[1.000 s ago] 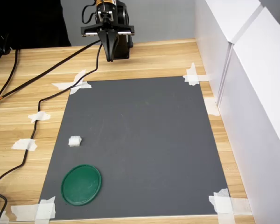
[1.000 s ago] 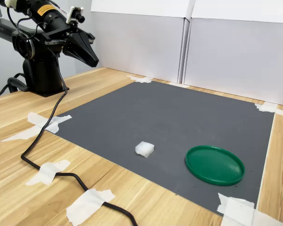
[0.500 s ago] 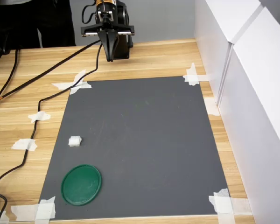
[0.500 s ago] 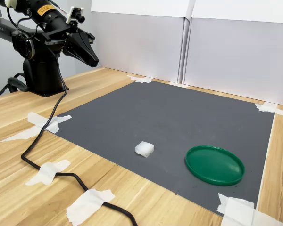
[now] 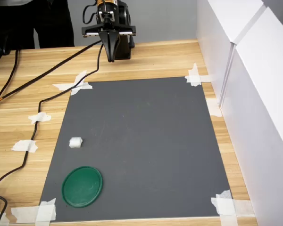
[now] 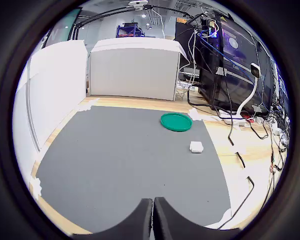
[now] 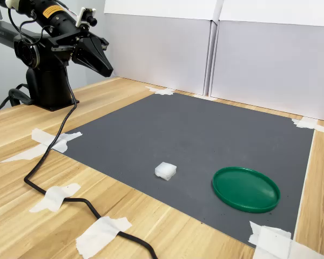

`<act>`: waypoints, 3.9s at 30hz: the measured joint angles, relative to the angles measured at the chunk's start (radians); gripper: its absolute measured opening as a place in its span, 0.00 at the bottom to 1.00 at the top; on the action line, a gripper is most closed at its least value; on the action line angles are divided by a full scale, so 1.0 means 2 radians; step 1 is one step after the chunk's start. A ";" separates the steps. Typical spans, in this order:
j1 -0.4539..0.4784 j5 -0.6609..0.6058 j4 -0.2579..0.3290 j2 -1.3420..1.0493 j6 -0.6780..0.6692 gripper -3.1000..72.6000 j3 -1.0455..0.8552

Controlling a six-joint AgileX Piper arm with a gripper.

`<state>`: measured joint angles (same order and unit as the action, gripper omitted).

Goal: Grasp a white terminal and put it on the green lid.

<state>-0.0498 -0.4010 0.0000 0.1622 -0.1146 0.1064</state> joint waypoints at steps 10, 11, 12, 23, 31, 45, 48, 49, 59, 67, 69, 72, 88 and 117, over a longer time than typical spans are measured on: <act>0.000 0.000 0.000 0.000 0.000 0.02 0.000; 0.000 0.000 0.000 0.000 0.000 0.02 0.000; 0.000 0.000 0.000 0.000 0.000 0.02 0.000; 0.000 -0.061 0.000 0.072 0.000 0.02 0.098; 0.000 -0.162 0.000 0.173 0.000 0.02 0.201; 0.000 -0.288 -0.036 0.381 -0.050 0.02 0.345; 0.009 -0.297 -0.031 0.433 -0.068 0.03 0.375; 0.018 -0.300 -0.028 0.447 -0.073 0.03 0.385; 0.135 -0.338 0.045 0.618 -0.212 0.36 0.511; 0.161 -0.327 0.046 0.734 -0.220 0.81 0.594; 0.161 -0.322 0.049 0.758 -0.214 0.86 0.606; 0.161 -0.307 0.061 0.790 -0.197 0.89 0.621; 0.161 -0.262 0.073 0.880 -0.185 0.90 0.630; 0.161 -0.244 0.068 0.901 -0.199 0.48 0.632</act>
<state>0.2716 -0.8888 0.1350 1.9645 -0.5120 1.3708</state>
